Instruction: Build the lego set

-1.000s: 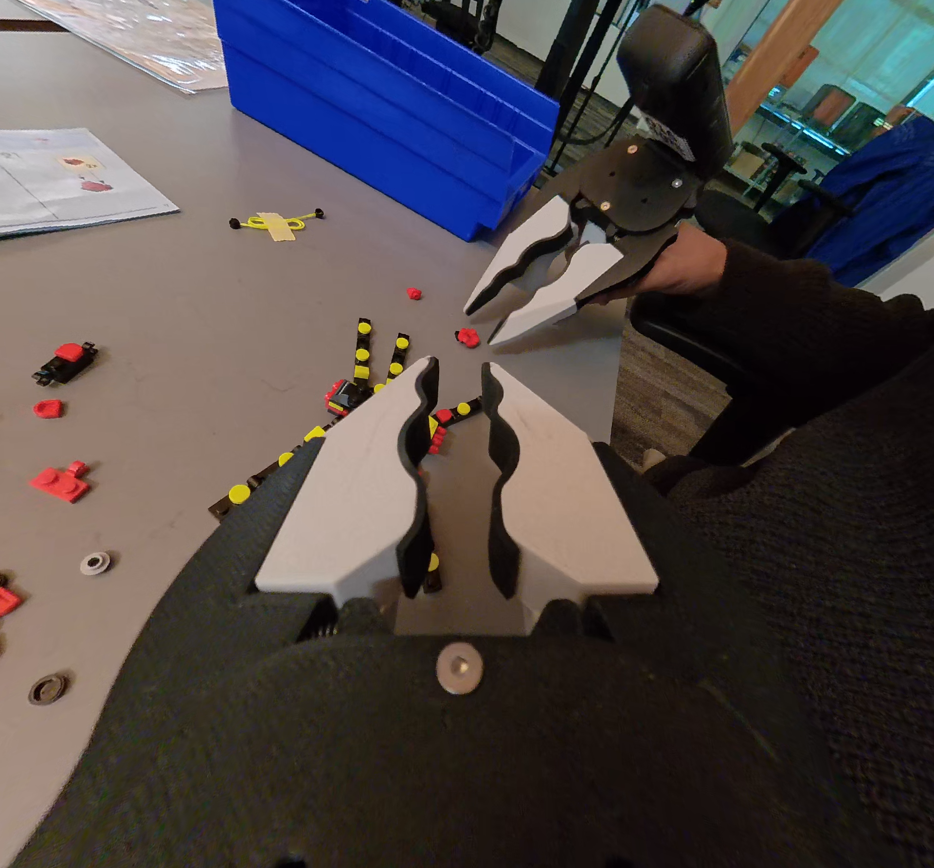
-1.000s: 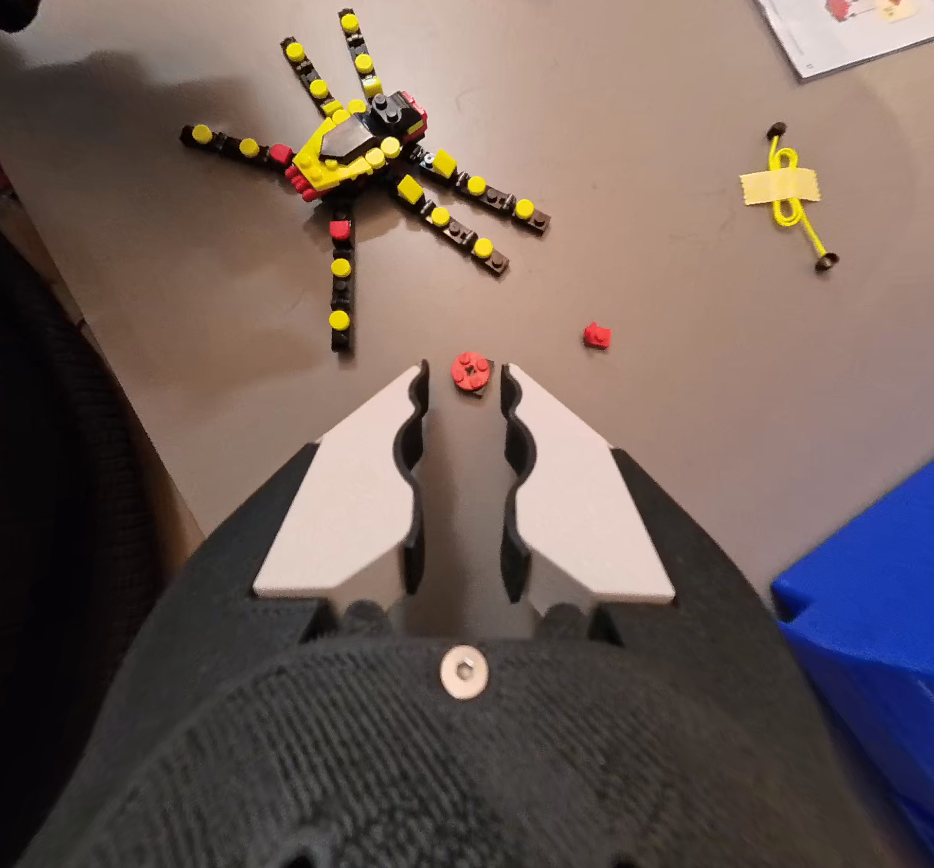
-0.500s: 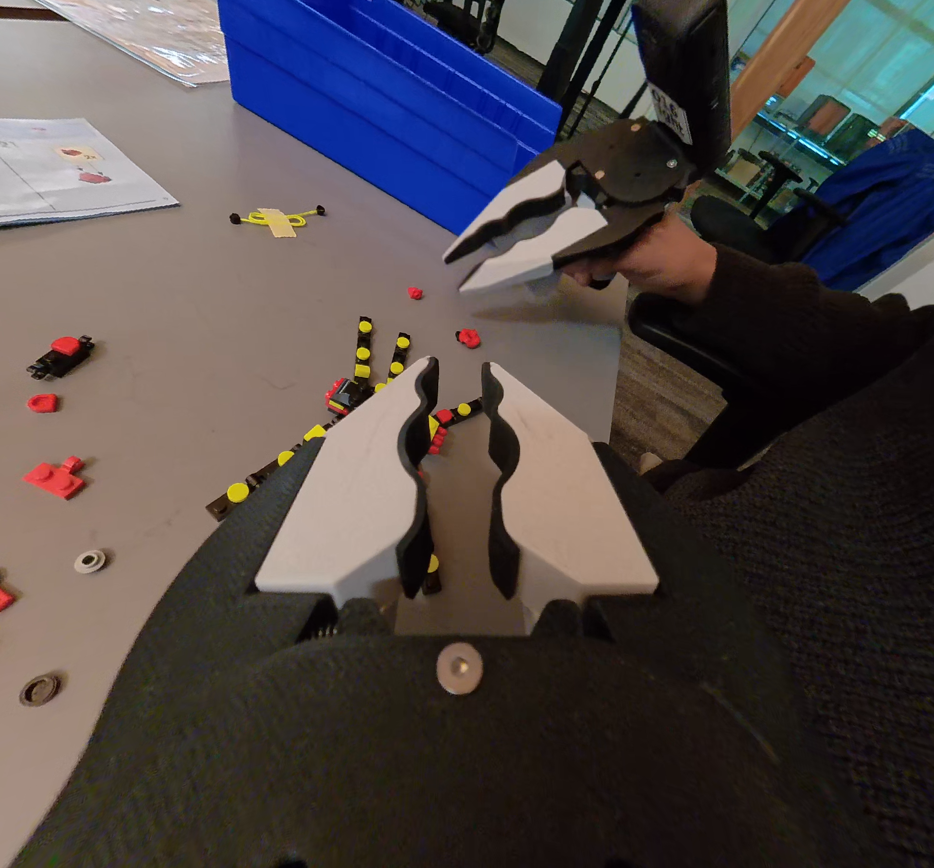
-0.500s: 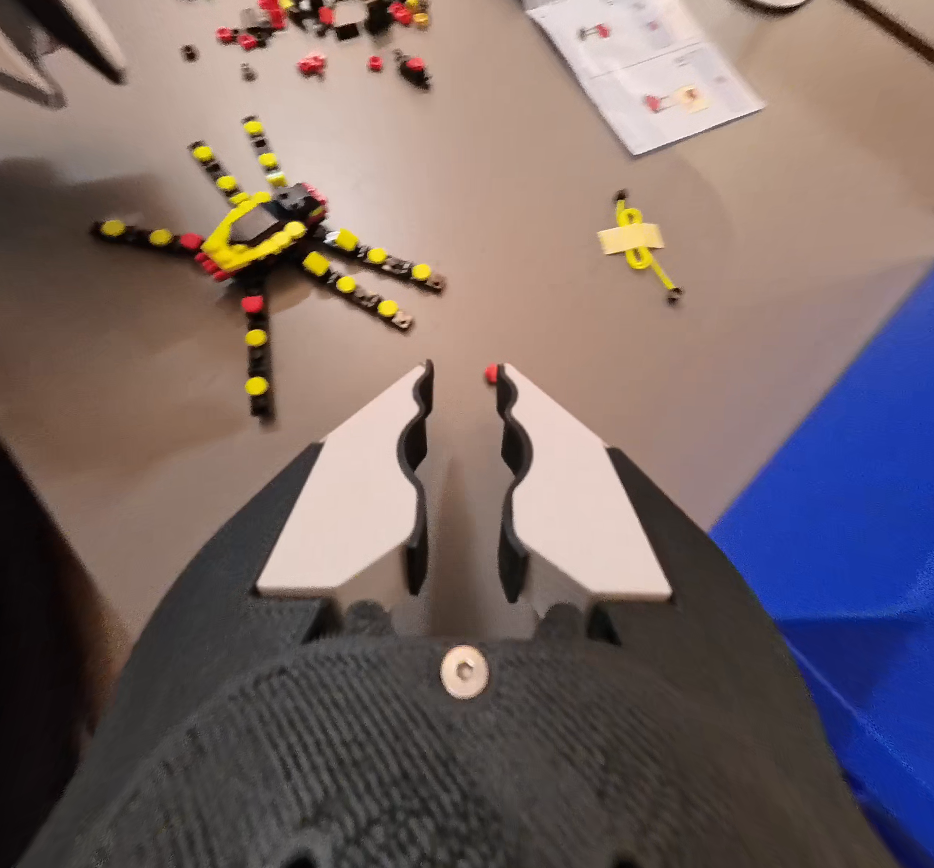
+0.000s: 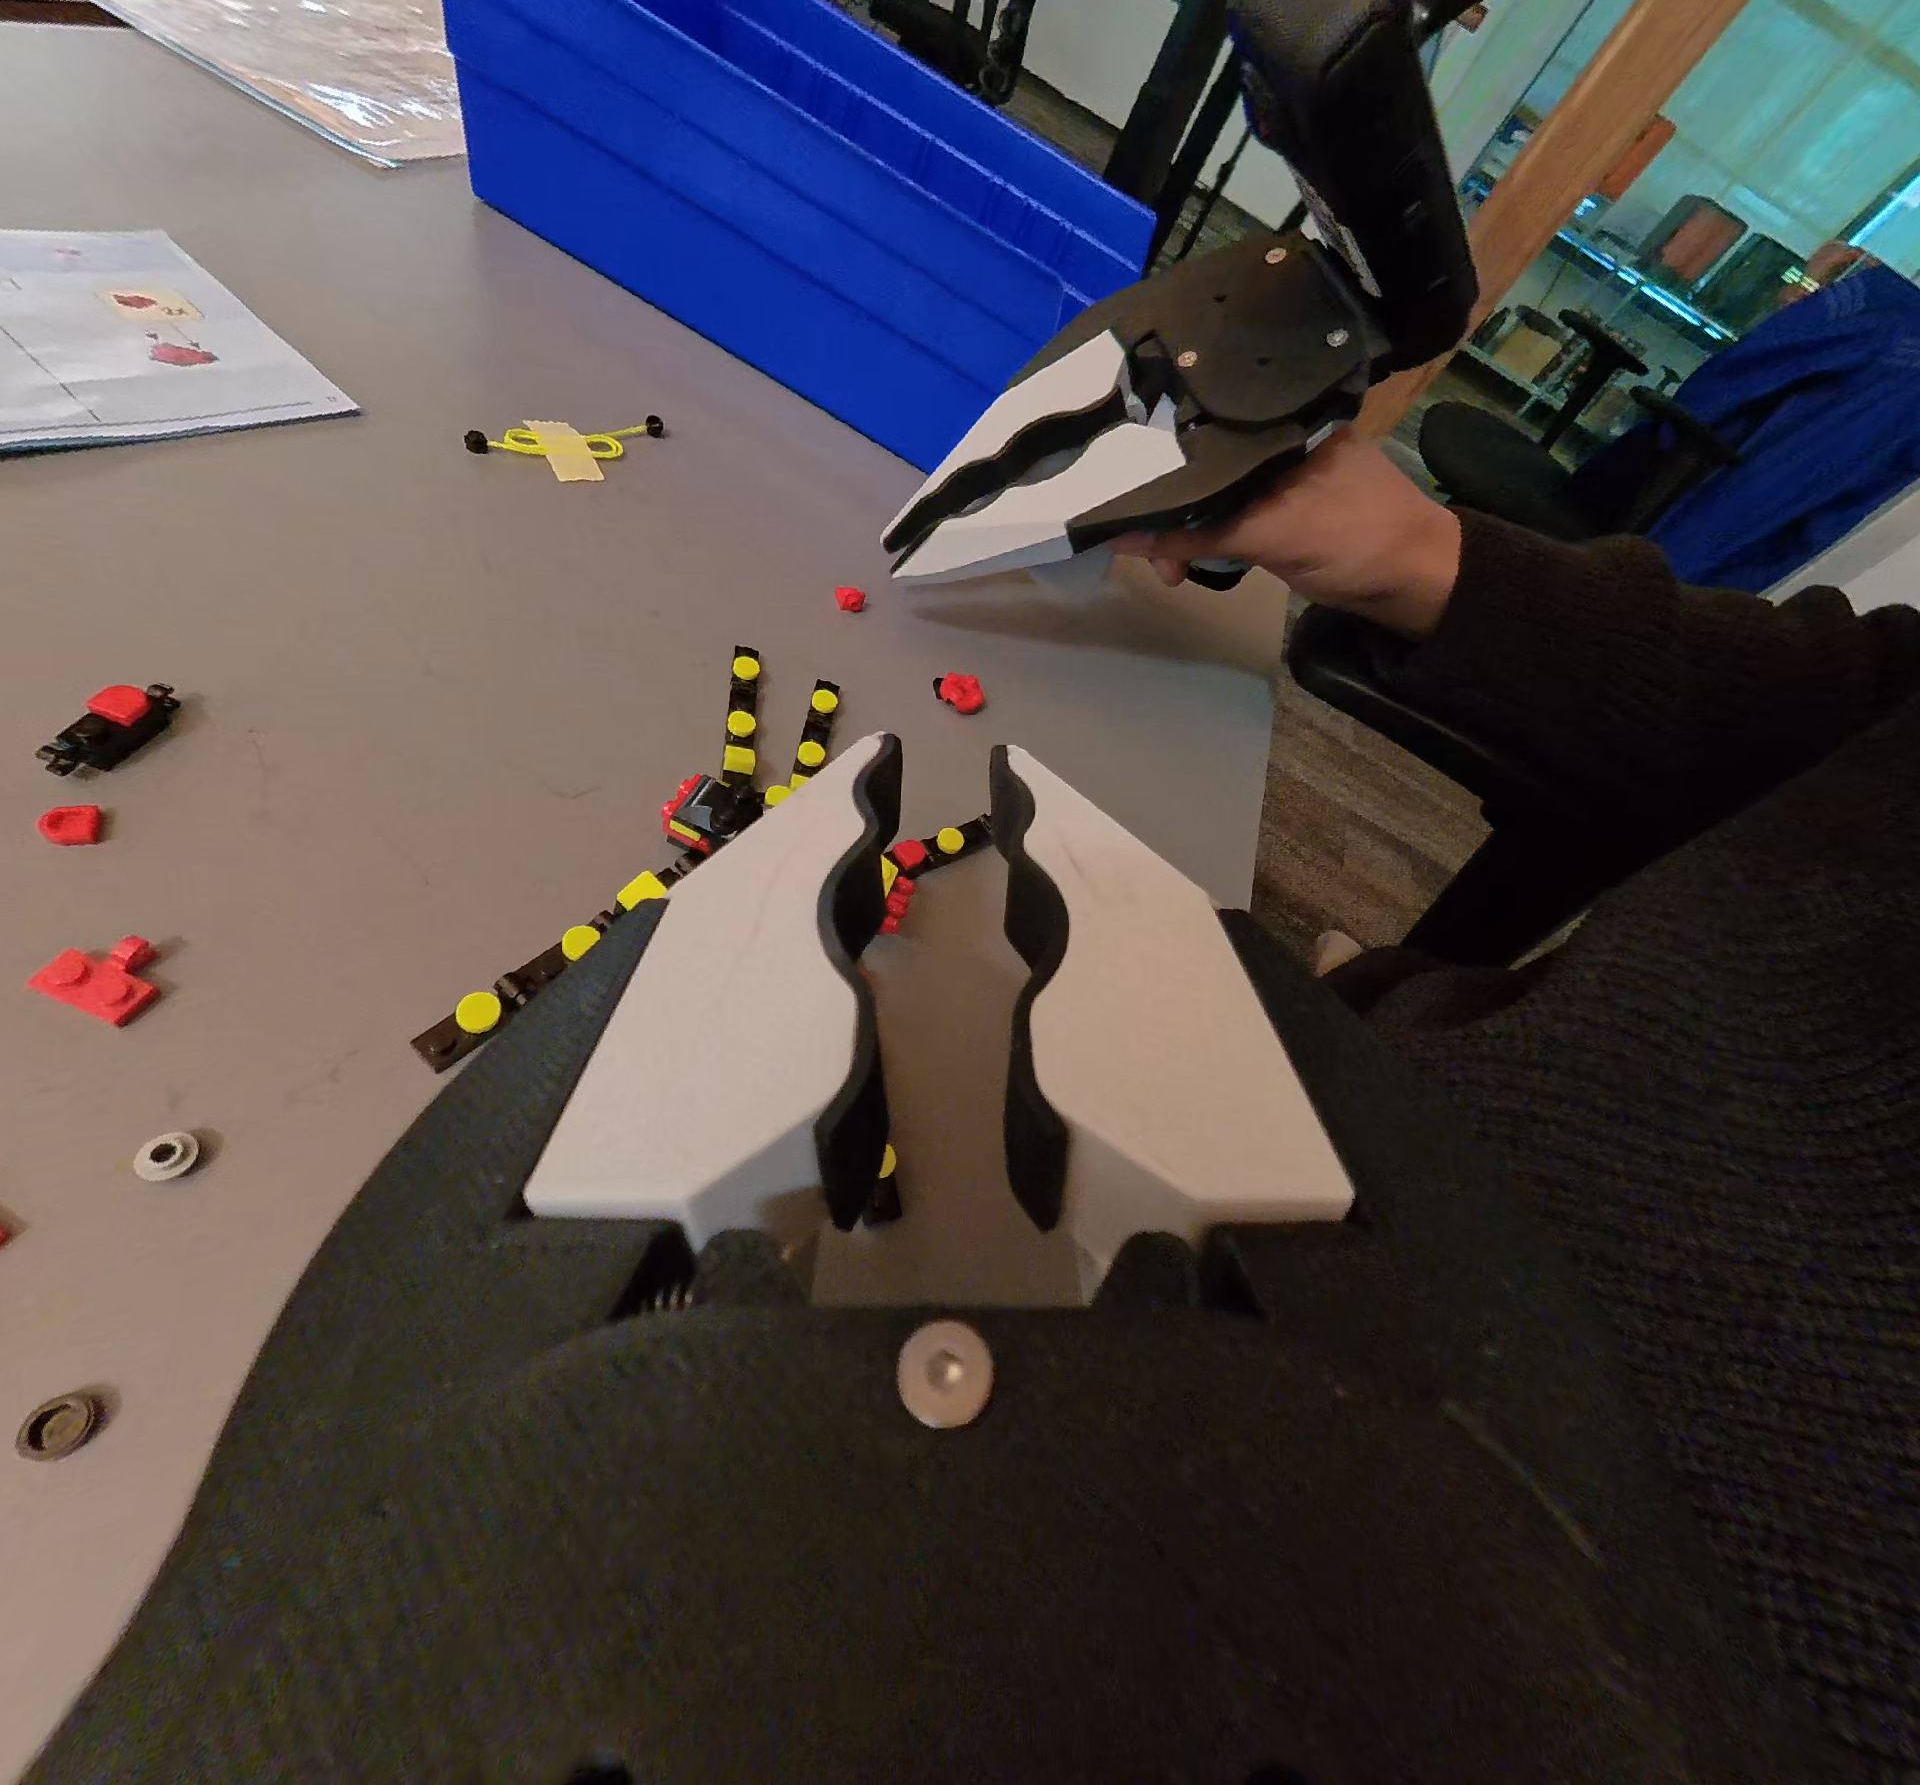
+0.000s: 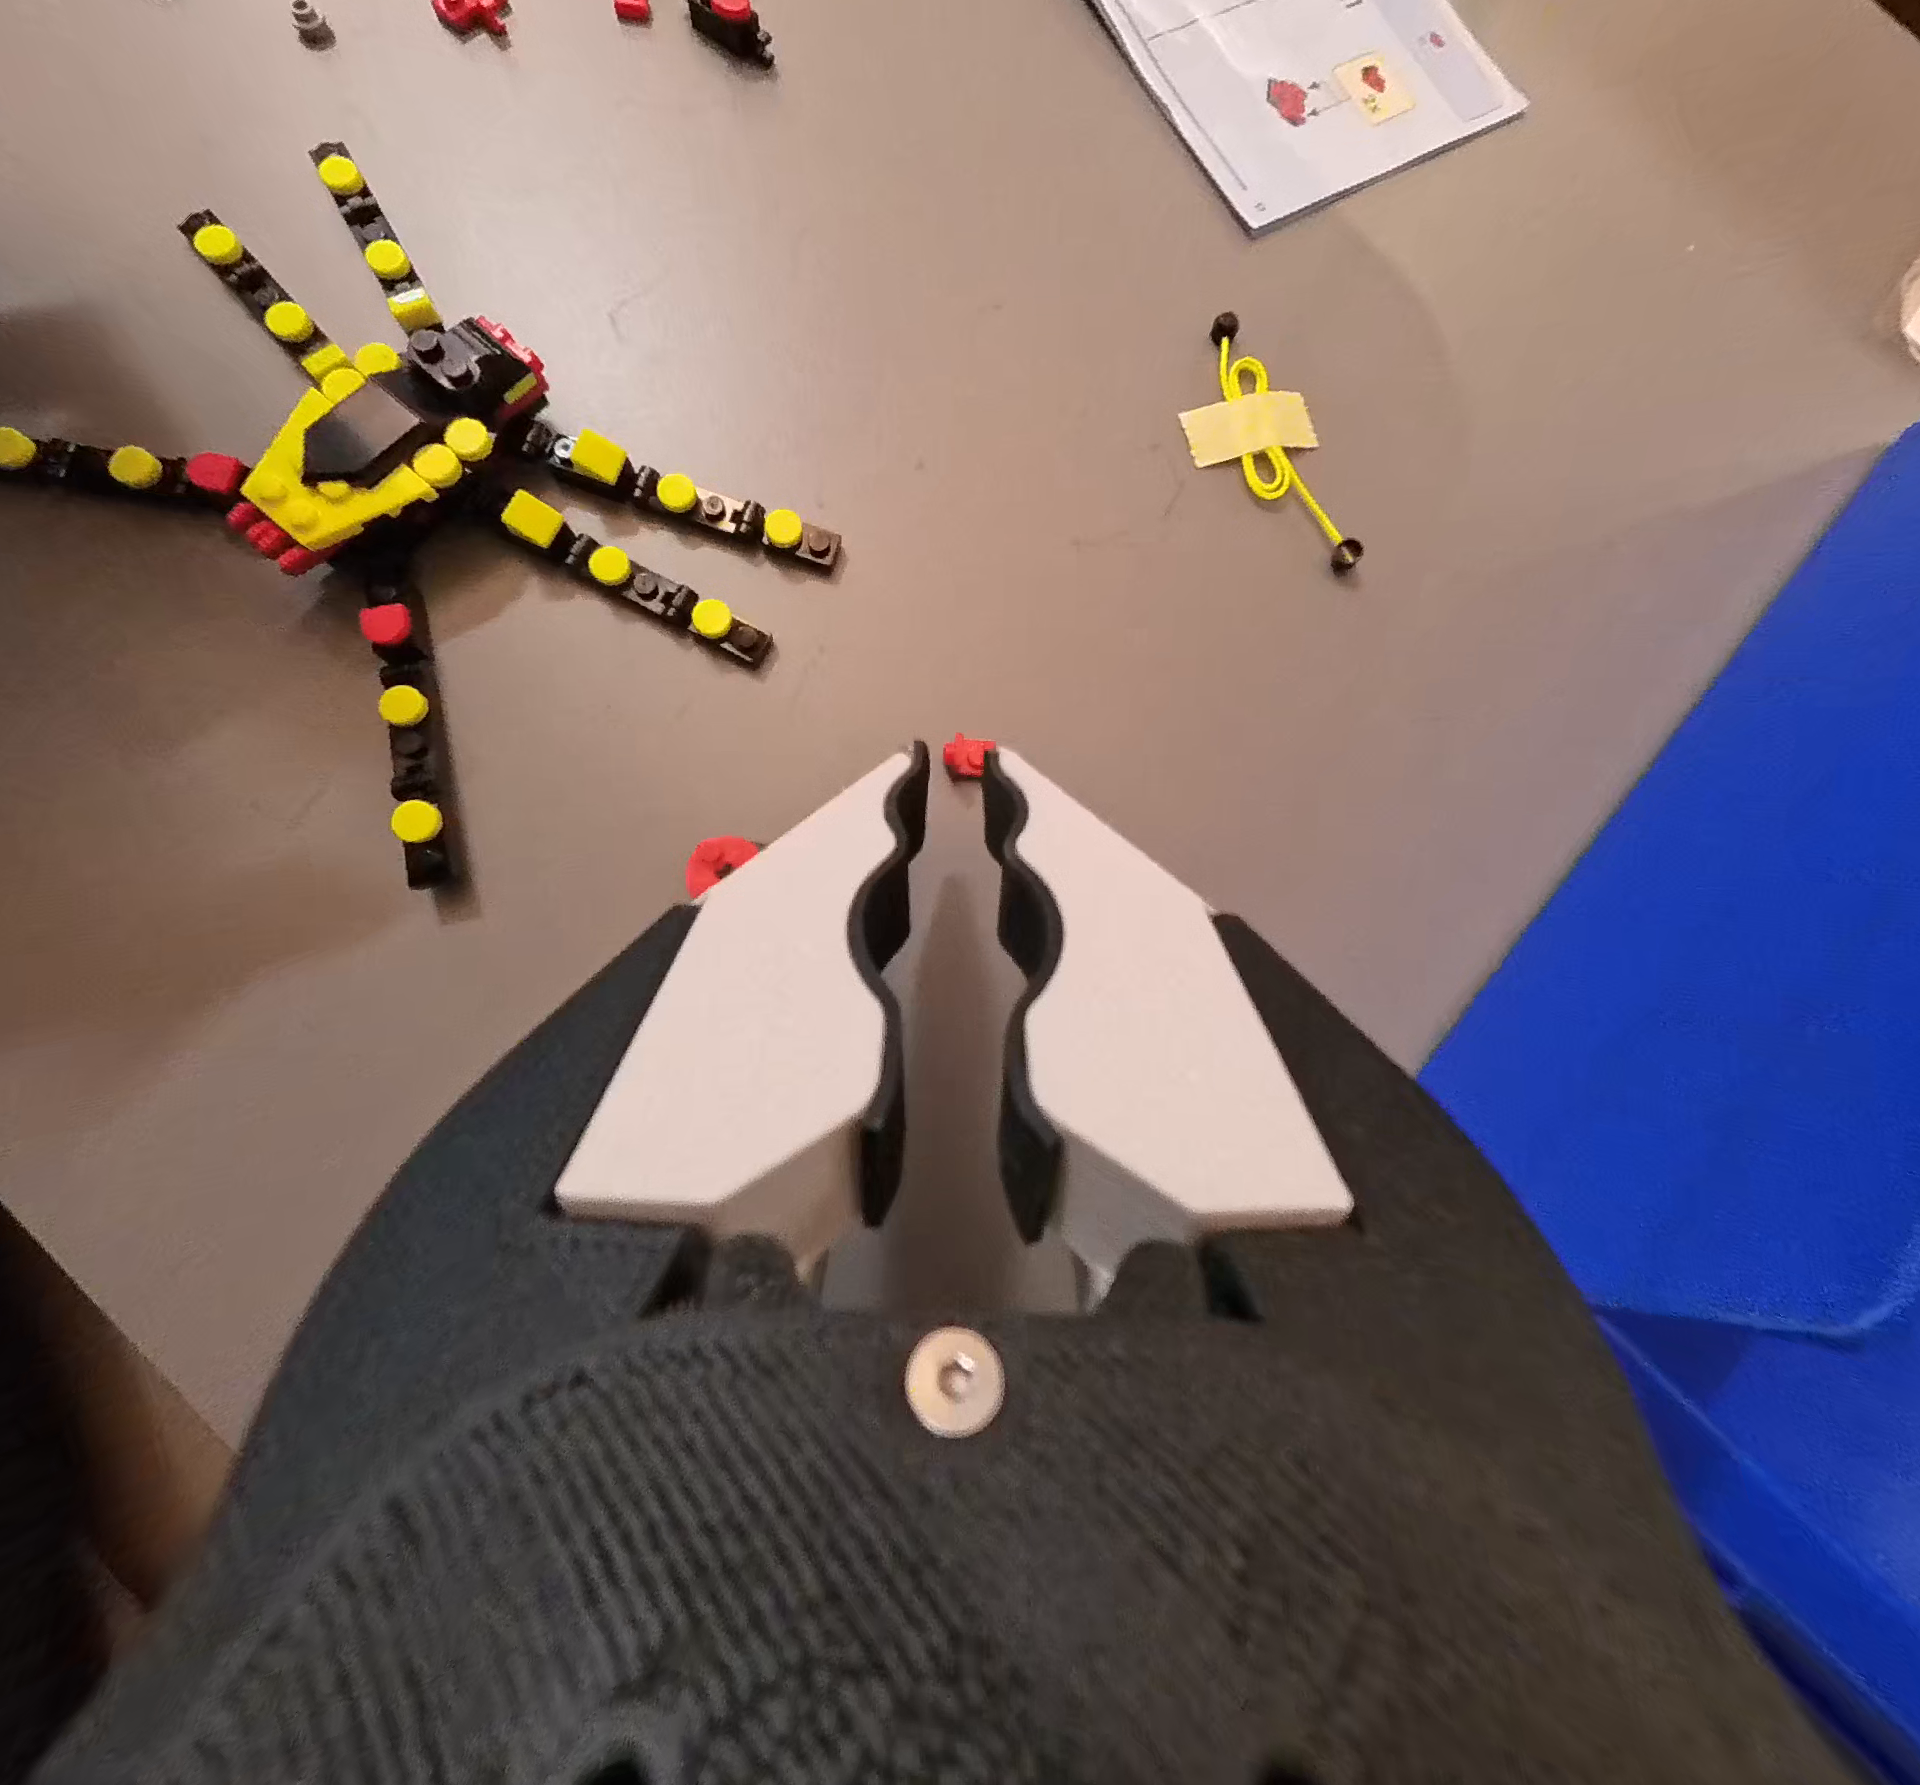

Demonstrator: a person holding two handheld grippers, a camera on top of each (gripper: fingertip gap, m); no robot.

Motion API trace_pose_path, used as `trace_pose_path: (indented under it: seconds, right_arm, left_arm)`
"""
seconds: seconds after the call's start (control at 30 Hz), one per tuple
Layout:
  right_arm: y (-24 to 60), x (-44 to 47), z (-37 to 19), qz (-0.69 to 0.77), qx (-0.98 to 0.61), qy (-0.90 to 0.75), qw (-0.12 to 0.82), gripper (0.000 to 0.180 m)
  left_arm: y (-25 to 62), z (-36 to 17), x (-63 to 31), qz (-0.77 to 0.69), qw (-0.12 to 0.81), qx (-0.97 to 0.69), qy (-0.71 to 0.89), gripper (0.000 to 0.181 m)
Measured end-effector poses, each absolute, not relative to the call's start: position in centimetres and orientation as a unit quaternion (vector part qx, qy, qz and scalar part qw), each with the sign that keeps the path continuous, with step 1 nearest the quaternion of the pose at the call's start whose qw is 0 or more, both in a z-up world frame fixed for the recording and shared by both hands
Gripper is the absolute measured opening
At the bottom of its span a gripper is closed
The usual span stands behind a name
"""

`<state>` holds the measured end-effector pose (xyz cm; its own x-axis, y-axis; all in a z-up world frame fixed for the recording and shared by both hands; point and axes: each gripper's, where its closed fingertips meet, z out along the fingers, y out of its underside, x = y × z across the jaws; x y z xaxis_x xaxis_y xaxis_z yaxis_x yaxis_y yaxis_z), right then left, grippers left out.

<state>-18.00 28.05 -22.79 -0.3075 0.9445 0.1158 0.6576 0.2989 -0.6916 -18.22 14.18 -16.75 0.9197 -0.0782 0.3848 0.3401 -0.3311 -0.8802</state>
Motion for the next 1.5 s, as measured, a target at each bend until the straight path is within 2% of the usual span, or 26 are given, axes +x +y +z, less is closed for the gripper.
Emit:
trace_pose_path:
  seconds: [0.47, 0.63, 0.9, 1.03, 1.5]
  right_arm:
    - [27.7, -18.7, -24.6, 0.254, -0.538, -0.772, 0.224, 0.006]
    - [27.5, -18.4, -23.5, 0.267, -0.524, -0.775, 0.23, 0.001]
    - [23.0, -12.9, -22.0, 0.301, -0.367, -0.863, 0.172, 0.001]
    - [22.0, -12.5, -23.1, 0.32, -0.383, -0.857, 0.128, 0.001]
    - [22.5, -12.6, -24.6, 0.283, -0.406, -0.859, 0.129, 0.002]
  left_arm:
    - [14.2, -16.9, -18.3, -0.184, 0.57, -0.796, -0.083, 0.014]
    - [14.2, -16.9, -18.3, -0.184, 0.571, -0.796, -0.082, 0.014]
    - [14.3, -17.2, -18.4, -0.181, 0.569, -0.798, -0.082, 0.014]
    - [14.6, -17.2, -18.1, -0.182, 0.567, -0.799, -0.081, 0.014]
    - [15.1, -17.9, -17.7, -0.176, 0.557, -0.808, -0.078, 0.014]
